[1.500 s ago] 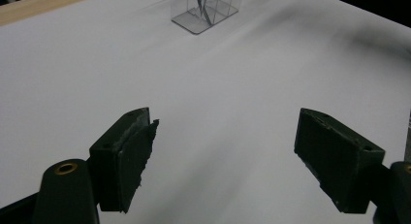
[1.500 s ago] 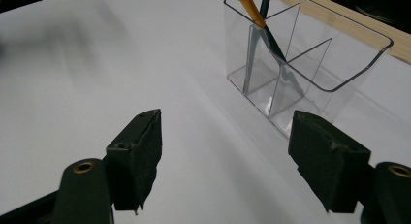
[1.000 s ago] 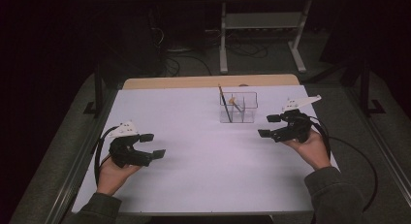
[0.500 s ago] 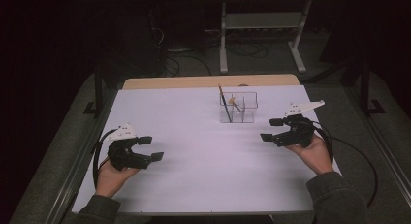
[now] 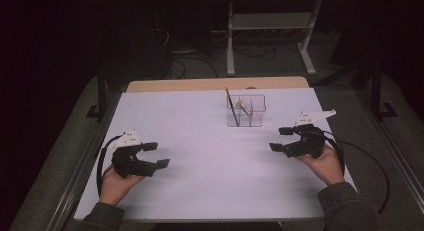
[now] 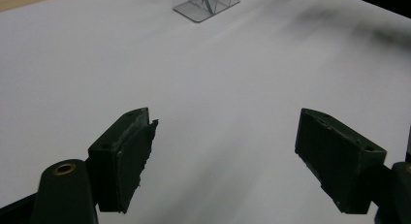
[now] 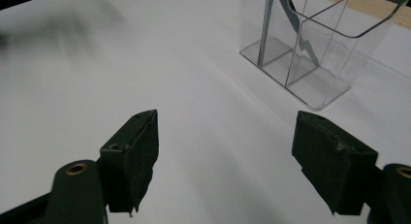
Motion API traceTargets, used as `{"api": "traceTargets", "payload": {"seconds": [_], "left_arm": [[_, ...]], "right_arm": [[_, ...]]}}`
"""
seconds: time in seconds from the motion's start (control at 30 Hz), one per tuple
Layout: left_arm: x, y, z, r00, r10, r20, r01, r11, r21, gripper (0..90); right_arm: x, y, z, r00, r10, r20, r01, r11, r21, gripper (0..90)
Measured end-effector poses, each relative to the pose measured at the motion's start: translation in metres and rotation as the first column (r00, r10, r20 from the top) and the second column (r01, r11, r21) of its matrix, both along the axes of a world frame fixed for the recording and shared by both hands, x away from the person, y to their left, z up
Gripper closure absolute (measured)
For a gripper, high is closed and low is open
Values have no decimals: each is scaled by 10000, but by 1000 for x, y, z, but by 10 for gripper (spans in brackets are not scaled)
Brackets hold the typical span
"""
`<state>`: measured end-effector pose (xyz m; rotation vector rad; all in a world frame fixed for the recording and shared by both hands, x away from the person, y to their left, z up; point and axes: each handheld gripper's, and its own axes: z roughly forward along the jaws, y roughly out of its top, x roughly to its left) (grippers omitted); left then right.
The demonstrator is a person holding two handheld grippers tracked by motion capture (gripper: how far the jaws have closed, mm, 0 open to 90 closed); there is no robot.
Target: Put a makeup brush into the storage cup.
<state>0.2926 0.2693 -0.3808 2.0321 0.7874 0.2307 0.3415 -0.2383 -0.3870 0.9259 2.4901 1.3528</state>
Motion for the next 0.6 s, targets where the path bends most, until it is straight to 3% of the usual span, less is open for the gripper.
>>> {"api": "traceTargets", "payload": {"seconds": [0.6], "left_arm": [[-6,2,-11,10000,-15,-91,16,10000,76,192]], "right_arm": [[-15,-2,-12,9999,-107,-83,108,9999,131,203]]}}
